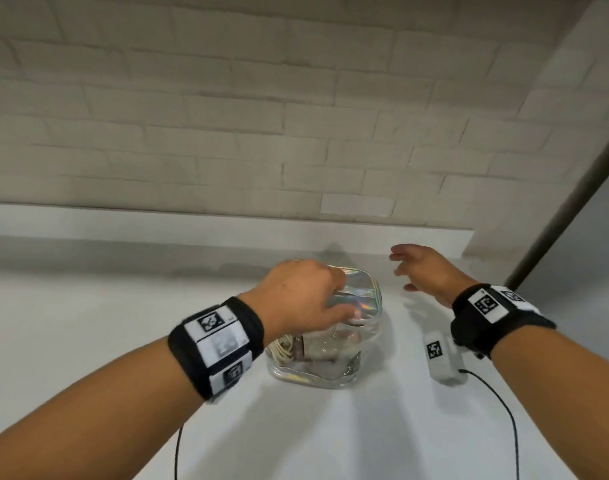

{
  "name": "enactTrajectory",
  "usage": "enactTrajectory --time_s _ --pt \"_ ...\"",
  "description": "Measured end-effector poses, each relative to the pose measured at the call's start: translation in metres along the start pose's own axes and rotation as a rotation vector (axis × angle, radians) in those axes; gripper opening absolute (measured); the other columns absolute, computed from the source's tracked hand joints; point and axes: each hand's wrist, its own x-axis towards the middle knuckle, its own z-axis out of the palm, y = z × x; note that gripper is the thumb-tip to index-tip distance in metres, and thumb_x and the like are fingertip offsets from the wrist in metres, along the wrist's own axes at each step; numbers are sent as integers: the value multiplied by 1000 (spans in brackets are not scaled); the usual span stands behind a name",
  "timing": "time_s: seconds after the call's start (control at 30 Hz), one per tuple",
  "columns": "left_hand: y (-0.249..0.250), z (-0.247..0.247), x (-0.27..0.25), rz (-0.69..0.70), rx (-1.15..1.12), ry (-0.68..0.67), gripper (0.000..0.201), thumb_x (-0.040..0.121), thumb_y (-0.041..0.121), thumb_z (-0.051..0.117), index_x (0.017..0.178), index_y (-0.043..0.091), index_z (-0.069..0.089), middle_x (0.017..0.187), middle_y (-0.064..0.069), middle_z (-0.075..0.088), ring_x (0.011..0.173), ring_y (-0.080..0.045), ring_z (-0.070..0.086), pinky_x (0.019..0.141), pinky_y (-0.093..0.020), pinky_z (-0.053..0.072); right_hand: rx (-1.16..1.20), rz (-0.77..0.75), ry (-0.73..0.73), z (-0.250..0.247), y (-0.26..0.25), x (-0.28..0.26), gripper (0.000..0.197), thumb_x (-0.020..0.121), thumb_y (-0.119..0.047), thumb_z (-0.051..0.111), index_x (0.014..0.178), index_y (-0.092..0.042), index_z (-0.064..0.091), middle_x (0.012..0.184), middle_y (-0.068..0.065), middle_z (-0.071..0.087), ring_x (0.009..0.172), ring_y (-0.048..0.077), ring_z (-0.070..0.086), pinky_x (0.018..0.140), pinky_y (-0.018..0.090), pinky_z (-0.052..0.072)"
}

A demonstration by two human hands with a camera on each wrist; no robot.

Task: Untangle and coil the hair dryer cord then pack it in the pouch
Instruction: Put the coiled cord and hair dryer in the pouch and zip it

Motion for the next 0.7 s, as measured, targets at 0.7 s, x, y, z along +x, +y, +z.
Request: enactTrajectory --time_s 0.7 --pt "-12 43 37 91 28 -387 85 74 90 37 148 54 15 163 23 13 150 -36 17 106 -75 12 -582 -135 -448 8 -14 55 16 92 -29 66 104 -26 77 91 -4 74 85 12 66 80 33 57"
